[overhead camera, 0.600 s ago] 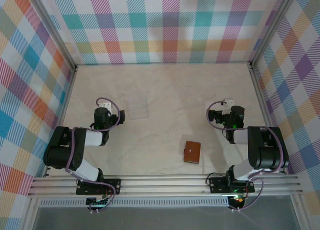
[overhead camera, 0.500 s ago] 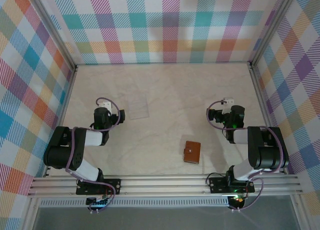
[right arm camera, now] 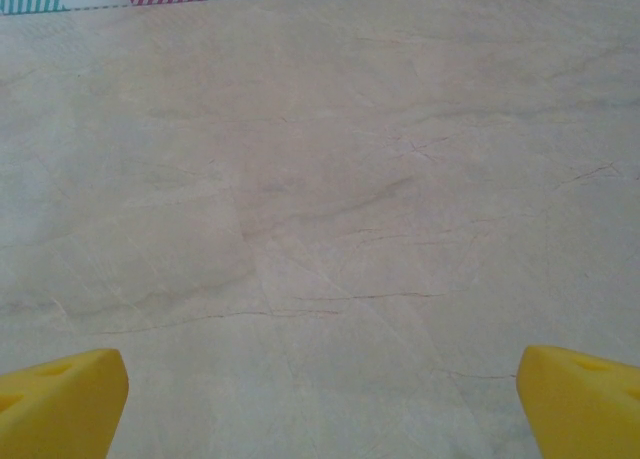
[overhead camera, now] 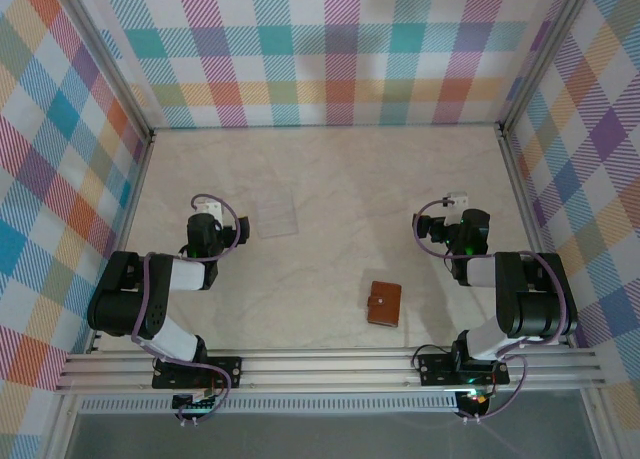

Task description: Take the credit cards out of the card holder

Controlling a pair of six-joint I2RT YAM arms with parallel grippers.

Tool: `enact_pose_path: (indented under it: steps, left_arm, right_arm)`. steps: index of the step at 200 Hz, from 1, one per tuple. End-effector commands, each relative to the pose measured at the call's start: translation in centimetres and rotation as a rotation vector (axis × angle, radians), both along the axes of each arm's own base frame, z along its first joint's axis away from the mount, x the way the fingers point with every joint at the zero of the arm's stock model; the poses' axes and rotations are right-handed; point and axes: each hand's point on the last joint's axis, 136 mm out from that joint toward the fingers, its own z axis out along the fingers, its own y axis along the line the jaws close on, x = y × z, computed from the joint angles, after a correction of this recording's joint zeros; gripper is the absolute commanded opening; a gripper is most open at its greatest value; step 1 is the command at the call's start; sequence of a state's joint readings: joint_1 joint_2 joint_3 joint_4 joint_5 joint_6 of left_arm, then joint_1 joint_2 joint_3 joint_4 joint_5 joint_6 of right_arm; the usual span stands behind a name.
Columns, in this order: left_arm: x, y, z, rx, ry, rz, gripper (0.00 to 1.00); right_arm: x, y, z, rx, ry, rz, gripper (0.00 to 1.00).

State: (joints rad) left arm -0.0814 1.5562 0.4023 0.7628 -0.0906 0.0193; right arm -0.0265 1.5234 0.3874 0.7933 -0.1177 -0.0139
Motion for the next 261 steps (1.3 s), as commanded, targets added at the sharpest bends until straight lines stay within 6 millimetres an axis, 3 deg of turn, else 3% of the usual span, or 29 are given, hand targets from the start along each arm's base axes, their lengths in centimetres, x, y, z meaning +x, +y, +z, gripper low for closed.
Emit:
enact_pose_path:
  steps: [1,106,154,221,261]
  left_arm:
    - [1.0,0.4,1.3,0.01,-0.049,0.011,1.0]
    - [1.0,0.4,1.3,0.008,-0.05,0.011,1.0]
    - [1.0,0.4,1.6,0.01,-0.049,0.01,1.0]
    - [1.1,0.6,4.9,0.008,0.053,0.061,1.0]
    - [1.3,-0.8,7.0,-0.1,0.121,0.056,0.99]
  right_arm:
    - [0.9,0.6,1.4,0.02,-0.05,0.023,1.0]
    - [0.8,0.6,1.3,0.019,-0.048,0.025,1.0]
    - [1.0,0.7,2.3,0.018,-0.022,0.033,1.0]
    - [0.5,1.6,3.7,0.04,0.143,0.026,1.0]
    - [-1.0,2.4,5.5,0.056,0.257,0.0,1.0]
